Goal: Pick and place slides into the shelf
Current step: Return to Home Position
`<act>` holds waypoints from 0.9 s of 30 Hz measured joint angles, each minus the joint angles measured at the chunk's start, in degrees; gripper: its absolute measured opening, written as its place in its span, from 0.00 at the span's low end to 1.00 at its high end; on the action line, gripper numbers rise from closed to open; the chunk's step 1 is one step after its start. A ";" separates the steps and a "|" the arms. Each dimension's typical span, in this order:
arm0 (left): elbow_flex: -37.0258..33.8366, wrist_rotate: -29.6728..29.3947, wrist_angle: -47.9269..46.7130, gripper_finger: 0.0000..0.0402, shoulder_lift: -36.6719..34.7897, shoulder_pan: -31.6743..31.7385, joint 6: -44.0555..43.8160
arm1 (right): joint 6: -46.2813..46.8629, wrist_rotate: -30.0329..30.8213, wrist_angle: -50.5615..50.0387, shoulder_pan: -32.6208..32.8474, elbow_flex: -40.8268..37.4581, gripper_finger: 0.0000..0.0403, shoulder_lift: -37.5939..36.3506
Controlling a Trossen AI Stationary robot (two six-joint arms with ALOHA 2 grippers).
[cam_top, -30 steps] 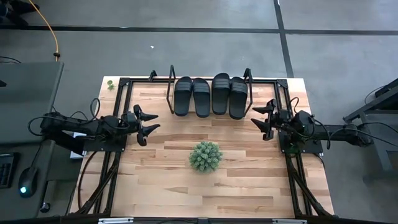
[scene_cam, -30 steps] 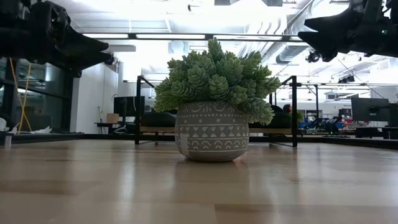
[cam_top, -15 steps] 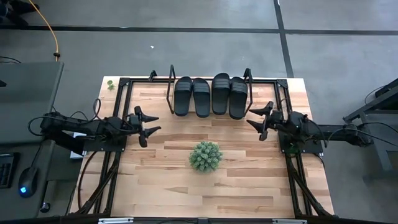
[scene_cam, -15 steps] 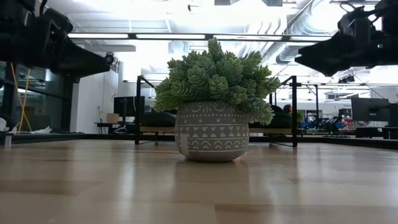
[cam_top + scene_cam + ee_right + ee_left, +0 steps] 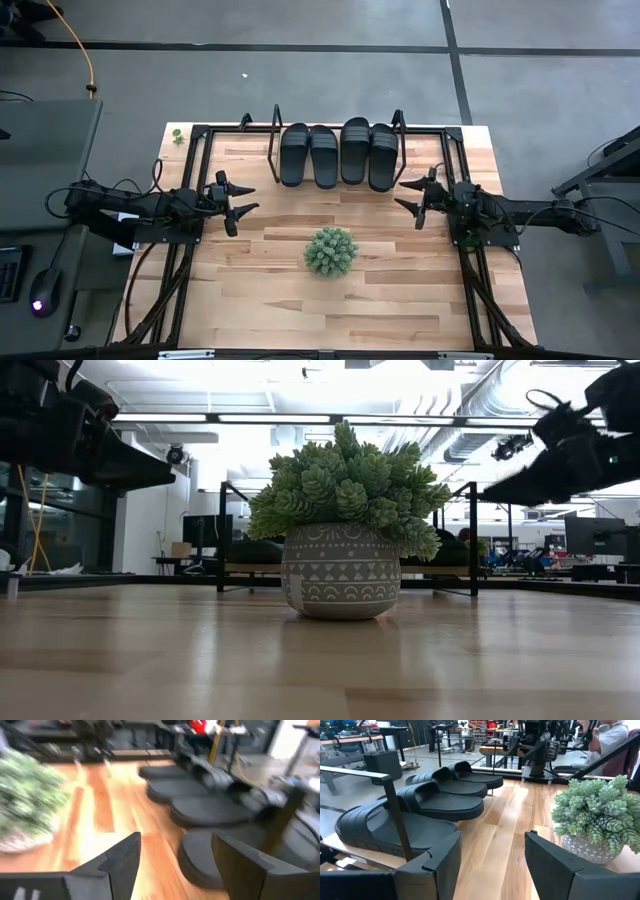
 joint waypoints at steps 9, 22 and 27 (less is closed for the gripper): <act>0.00 0.02 0.00 0.49 0.00 0.00 1.02 | 1.15 2.47 -2.91 0.00 0.28 0.58 0.48; 0.00 0.02 0.02 0.49 0.00 0.00 1.03 | -2.35 2.26 -3.08 0.00 0.33 0.58 0.48; 0.00 0.02 0.02 0.49 0.00 0.00 1.03 | -2.35 2.26 -3.12 0.00 0.35 0.58 0.48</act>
